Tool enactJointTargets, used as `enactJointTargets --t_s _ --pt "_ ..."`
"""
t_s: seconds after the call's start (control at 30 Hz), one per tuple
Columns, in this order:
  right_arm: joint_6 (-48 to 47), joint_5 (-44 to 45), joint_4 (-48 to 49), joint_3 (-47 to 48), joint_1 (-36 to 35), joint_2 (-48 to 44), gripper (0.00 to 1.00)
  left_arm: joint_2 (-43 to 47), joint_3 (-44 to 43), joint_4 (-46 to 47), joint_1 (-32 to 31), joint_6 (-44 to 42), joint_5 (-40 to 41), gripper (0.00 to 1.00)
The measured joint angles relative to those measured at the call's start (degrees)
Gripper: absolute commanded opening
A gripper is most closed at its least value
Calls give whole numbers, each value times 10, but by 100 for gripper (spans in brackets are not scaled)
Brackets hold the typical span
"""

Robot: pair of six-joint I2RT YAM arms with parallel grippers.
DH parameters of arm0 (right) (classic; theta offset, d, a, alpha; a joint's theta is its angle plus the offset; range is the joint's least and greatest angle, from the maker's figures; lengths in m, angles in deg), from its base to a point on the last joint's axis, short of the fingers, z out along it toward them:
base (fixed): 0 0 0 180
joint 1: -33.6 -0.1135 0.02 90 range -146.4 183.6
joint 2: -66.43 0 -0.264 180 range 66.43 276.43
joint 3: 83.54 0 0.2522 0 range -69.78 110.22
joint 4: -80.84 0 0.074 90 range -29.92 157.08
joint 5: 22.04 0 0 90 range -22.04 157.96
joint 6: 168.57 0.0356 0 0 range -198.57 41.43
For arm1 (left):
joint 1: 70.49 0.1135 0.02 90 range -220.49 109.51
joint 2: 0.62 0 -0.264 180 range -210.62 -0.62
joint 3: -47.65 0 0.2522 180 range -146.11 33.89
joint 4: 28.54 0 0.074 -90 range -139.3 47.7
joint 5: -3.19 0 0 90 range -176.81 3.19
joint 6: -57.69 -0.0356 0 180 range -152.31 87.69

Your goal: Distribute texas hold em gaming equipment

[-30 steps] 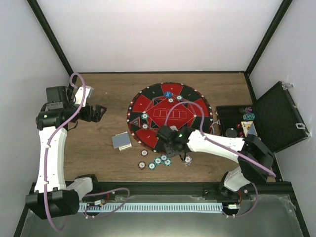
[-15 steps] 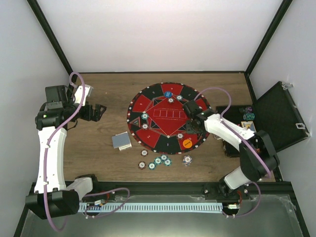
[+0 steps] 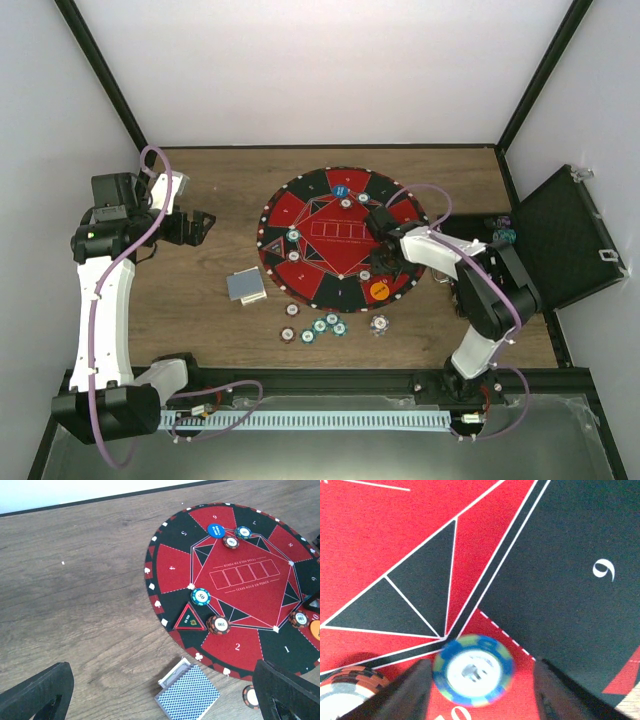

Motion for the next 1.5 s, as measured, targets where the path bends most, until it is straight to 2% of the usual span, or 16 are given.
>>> enactJointTargets --t_s 0.27,0.4,0.57,0.77,0.9,1.07,1.23,1.5 --pt "1 2 -14 17 -1 -1 71 0 0 0 0 0 -4 100" --pt "14 16 -38 23 -18 -48 75 0 0 0 0 0 -6 100" --pt "67 26 -80 9 -110 -130 80 0 0 0 0 0 -15 100" --pt "171 15 -145 -57 -231 -196 81 0 0 0 0 0 -22 100" --pt "245 8 -188 -85 -296 -202 81 0 0 0 0 0 -25 100" --pt "302 7 -215 -96 -341 -193 76 0 0 0 0 0 -29 100" --pt "325 8 -219 -97 -347 -185 69 0 0 0 0 0 -30 100" --pt "336 28 -217 -97 -347 -180 68 0 0 0 0 0 -30 100"
